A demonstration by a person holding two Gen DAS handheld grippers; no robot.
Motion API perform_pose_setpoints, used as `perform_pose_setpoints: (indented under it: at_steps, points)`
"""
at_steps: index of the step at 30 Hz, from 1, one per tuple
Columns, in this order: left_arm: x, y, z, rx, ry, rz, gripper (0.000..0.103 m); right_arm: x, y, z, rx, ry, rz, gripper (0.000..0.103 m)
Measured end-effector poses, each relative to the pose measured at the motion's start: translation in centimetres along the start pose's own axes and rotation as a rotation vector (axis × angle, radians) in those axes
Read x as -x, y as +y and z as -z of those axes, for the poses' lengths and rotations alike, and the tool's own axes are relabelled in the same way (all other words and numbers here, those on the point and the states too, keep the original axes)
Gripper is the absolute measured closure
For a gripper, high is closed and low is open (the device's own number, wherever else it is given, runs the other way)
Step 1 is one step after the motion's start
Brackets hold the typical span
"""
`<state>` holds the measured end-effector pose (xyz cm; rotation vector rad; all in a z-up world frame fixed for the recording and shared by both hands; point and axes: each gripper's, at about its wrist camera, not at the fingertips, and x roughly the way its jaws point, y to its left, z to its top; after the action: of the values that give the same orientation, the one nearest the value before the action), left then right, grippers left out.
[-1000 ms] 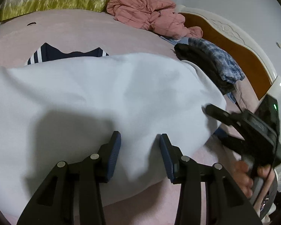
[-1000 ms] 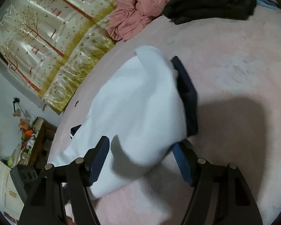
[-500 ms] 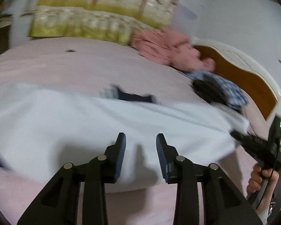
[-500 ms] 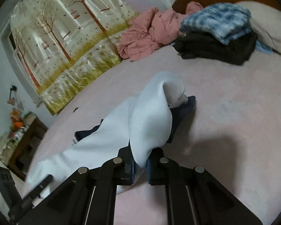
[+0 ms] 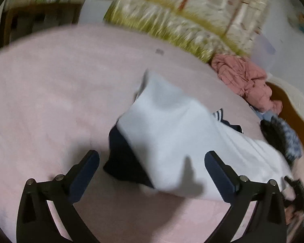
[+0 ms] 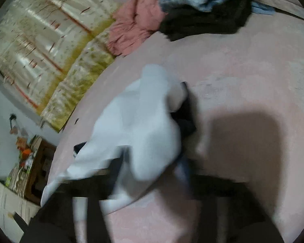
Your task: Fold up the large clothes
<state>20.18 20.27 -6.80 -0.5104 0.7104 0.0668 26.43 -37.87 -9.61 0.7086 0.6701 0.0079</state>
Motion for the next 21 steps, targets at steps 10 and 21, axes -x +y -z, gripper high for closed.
perform_pose_setpoints:
  at_steps: [10,21]
  points:
    - [-3.9,0.0,-1.1,0.008,0.039,0.16,0.065,-1.6,1.2,-1.6,0.023,-0.117,0.027,0.083]
    - [-2.2,-1.1,-0.6,-0.08,-0.098,0.153,0.083,-2.8,22.4,7.7,0.792,-0.095,0.009,0.084]
